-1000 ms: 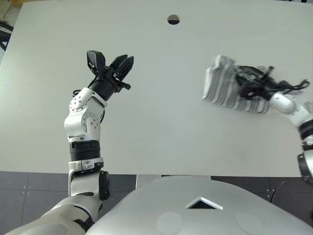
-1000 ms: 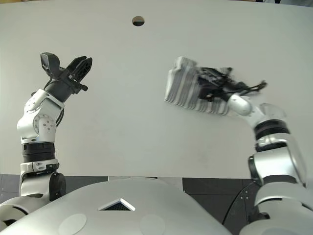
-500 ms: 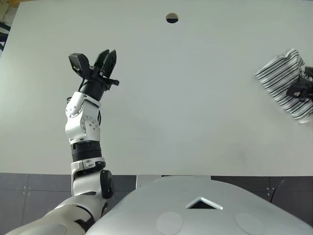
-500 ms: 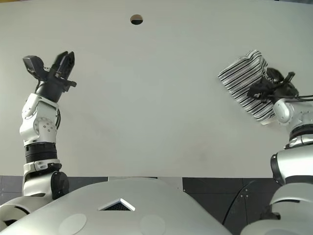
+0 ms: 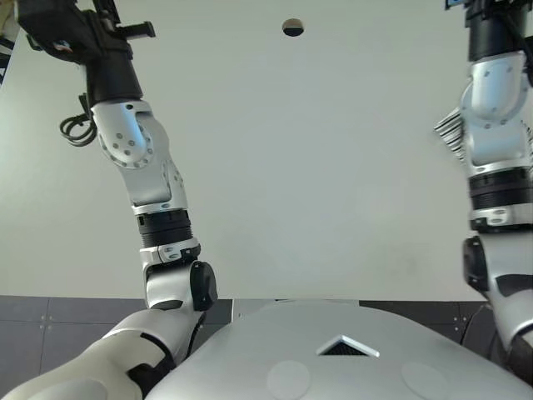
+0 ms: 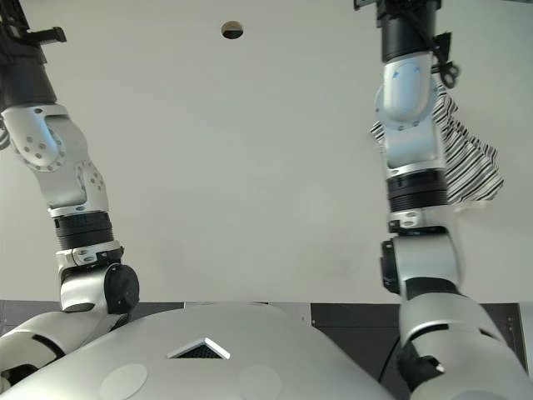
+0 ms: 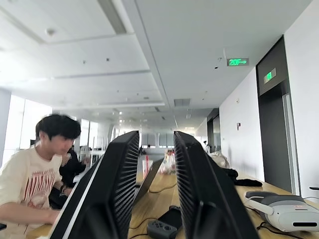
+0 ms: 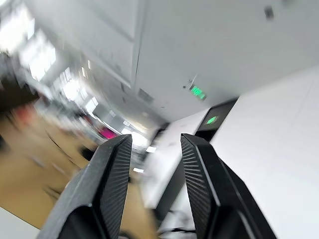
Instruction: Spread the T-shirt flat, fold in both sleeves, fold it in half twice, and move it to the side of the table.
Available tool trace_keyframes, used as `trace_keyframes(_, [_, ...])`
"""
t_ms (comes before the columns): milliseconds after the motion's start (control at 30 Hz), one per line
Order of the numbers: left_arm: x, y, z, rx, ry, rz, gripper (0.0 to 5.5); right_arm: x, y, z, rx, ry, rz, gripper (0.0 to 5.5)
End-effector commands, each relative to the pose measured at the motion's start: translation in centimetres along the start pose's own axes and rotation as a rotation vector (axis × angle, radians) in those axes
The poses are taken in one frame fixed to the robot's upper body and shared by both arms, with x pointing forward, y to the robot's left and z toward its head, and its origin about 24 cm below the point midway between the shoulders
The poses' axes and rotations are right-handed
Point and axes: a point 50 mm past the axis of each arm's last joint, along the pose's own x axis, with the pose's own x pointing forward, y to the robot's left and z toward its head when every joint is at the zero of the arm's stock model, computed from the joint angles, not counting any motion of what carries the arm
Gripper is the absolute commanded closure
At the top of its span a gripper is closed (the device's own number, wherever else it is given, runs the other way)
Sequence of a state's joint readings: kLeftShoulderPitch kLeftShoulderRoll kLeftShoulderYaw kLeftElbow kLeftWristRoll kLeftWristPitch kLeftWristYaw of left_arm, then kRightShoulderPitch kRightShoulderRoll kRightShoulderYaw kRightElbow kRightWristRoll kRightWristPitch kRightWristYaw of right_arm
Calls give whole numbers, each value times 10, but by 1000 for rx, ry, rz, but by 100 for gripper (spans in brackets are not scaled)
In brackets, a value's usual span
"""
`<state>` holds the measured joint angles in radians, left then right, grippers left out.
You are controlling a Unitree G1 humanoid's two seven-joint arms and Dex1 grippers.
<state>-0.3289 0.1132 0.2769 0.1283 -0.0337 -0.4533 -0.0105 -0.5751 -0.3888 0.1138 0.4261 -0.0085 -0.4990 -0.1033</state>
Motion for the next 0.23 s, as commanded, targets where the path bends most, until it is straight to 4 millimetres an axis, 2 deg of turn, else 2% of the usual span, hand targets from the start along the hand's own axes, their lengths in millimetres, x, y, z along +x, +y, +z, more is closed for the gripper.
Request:
trace_keyframes(33, [-4, 3, -7, 28, -11, 36, 423, -19, 9, -10, 275, 42, 34, 371])
trace_keyframes(133, [5, 12, -1, 120, -67, 112, 423, -36, 15, -6, 379, 9, 52, 371])
trace_keyframes(233, [1, 15, -6, 136, -62, 102, 423, -39, 28, -4, 410, -2, 121, 371])
